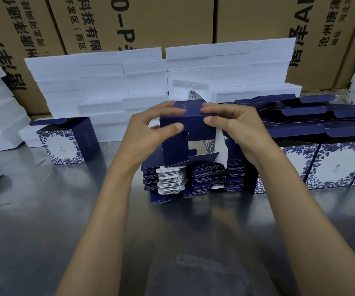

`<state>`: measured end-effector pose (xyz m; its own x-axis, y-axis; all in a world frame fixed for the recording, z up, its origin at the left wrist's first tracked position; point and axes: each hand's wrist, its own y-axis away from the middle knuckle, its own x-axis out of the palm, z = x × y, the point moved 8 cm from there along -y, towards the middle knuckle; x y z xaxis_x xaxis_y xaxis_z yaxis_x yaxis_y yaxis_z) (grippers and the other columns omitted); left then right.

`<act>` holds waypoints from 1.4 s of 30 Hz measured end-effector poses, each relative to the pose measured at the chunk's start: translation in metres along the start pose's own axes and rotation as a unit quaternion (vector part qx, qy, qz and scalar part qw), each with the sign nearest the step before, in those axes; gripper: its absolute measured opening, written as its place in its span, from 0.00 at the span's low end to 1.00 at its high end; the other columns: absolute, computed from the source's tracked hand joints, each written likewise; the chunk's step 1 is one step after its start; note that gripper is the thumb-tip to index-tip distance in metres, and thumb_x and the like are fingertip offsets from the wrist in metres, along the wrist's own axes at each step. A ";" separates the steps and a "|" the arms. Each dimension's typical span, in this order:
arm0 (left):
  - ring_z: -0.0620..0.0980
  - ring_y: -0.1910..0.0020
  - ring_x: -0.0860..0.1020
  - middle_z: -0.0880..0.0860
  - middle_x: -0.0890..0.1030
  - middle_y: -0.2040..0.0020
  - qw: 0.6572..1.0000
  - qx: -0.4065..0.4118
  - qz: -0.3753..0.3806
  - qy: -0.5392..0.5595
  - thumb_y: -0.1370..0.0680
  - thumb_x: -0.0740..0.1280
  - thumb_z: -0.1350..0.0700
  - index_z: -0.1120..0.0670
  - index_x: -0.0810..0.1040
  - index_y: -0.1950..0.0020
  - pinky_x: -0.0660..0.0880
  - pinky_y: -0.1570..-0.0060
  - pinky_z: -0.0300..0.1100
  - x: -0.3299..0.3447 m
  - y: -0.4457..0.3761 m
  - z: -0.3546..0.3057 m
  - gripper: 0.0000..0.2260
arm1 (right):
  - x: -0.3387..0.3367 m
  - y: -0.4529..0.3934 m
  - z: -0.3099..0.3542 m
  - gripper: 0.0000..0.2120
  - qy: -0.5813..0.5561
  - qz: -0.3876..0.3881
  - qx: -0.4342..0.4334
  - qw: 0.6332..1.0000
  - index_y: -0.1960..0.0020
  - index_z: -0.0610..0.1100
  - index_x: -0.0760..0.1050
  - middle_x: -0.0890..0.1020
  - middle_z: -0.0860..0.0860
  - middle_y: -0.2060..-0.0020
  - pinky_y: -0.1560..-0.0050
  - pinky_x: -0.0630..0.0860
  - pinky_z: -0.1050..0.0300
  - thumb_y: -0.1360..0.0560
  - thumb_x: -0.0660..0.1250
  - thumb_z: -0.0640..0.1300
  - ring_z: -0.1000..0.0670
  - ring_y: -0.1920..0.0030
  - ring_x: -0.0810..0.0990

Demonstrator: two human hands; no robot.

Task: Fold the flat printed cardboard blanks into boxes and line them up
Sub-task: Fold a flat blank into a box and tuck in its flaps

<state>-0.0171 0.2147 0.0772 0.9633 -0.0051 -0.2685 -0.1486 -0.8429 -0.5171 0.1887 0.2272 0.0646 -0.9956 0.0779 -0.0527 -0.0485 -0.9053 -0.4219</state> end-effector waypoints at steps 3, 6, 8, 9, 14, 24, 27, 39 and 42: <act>0.42 0.26 0.62 0.43 0.64 0.27 0.984 0.034 0.047 -0.166 0.34 0.82 0.54 0.41 0.80 0.47 0.64 0.32 0.41 0.023 0.001 -0.005 0.20 | 0.001 0.000 -0.001 0.10 0.006 0.001 0.009 1.000 0.47 0.49 0.87 0.83 0.56 0.39 0.41 0.77 0.62 0.25 0.75 0.38 0.58 0.40 0.81; 0.46 0.30 0.59 0.45 0.61 0.32 0.964 0.068 0.038 -0.253 0.38 0.82 0.51 0.42 0.72 0.47 0.64 0.32 0.46 0.039 0.002 -0.002 0.27 | 0.001 0.000 -0.005 0.08 -0.027 0.003 0.026 0.999 0.46 0.50 0.86 0.85 0.55 0.42 0.36 0.77 0.56 0.20 0.69 0.42 0.56 0.40 0.82; 0.45 0.35 0.61 0.44 0.63 0.36 0.958 0.099 0.010 -0.268 0.36 0.81 0.52 0.43 0.72 0.47 0.65 0.34 0.46 0.037 0.000 0.000 0.25 | -0.003 -0.001 -0.010 0.14 -0.071 0.005 0.052 0.996 0.39 0.47 0.83 0.83 0.50 0.38 0.39 0.79 0.56 0.16 0.60 0.38 0.49 0.39 0.83; 0.45 0.36 0.61 0.44 0.64 0.38 0.955 0.112 0.000 -0.275 0.35 0.81 0.53 0.44 0.72 0.47 0.65 0.35 0.44 0.035 -0.001 0.001 0.23 | -0.005 -0.002 -0.013 0.18 -0.084 0.013 0.066 0.994 0.36 0.46 0.81 0.81 0.47 0.35 0.43 0.80 0.58 0.17 0.57 0.33 0.48 0.39 0.83; 0.43 0.37 0.63 0.42 0.66 0.39 0.946 0.152 -0.028 -0.286 0.30 0.78 0.55 0.47 0.74 0.47 0.58 0.41 0.28 0.029 -0.002 0.006 0.17 | 0.007 0.009 -0.036 0.35 -0.001 0.179 0.134 0.975 0.24 0.52 0.68 0.73 0.47 0.27 0.32 0.74 0.48 0.26 0.68 0.30 0.47 0.29 0.74; 0.39 0.40 0.67 0.43 0.66 0.38 0.957 0.145 0.027 -0.251 0.30 0.73 0.64 0.47 0.69 0.41 0.68 0.42 0.29 0.027 -0.003 0.007 0.23 | 0.019 0.006 -0.049 0.28 0.067 0.104 0.110 0.986 0.28 0.53 0.70 0.82 0.54 0.40 0.48 0.77 0.66 0.25 0.76 0.43 0.57 0.42 0.82; 0.22 0.43 0.65 0.46 0.61 0.29 0.975 0.096 0.003 -0.200 0.31 0.74 0.64 0.43 0.61 0.32 0.70 0.53 0.21 0.018 -0.004 0.013 0.35 | 0.021 0.001 -0.045 0.21 0.101 0.051 0.082 0.990 0.32 0.51 0.71 0.82 0.55 0.42 0.52 0.76 0.68 0.22 0.73 0.42 0.58 0.44 0.81; 0.32 0.43 0.75 0.30 0.71 0.45 0.991 -0.028 0.014 -0.132 0.29 0.74 0.62 0.40 0.61 0.28 0.73 0.52 0.31 0.010 -0.005 0.037 0.36 | 0.024 0.003 -0.047 0.16 0.159 -0.058 0.046 0.984 0.36 0.49 0.75 0.80 0.59 0.51 0.40 0.77 0.52 0.22 0.71 0.43 0.51 0.45 0.79; 0.29 0.45 0.74 0.31 0.71 0.44 0.992 -0.037 0.011 -0.122 0.28 0.74 0.63 0.40 0.62 0.28 0.73 0.57 0.24 0.008 -0.006 0.037 0.36 | 0.024 0.004 -0.046 0.15 0.165 -0.072 0.042 0.983 0.36 0.48 0.75 0.82 0.57 0.50 0.39 0.78 0.48 0.22 0.71 0.43 0.49 0.43 0.80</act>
<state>-0.0168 0.2394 0.0480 0.8762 0.0990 -0.4716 -0.1431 -0.8810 -0.4510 0.1679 0.2442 0.0200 -0.8978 0.3267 -0.2952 -0.2073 -0.9051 -0.3712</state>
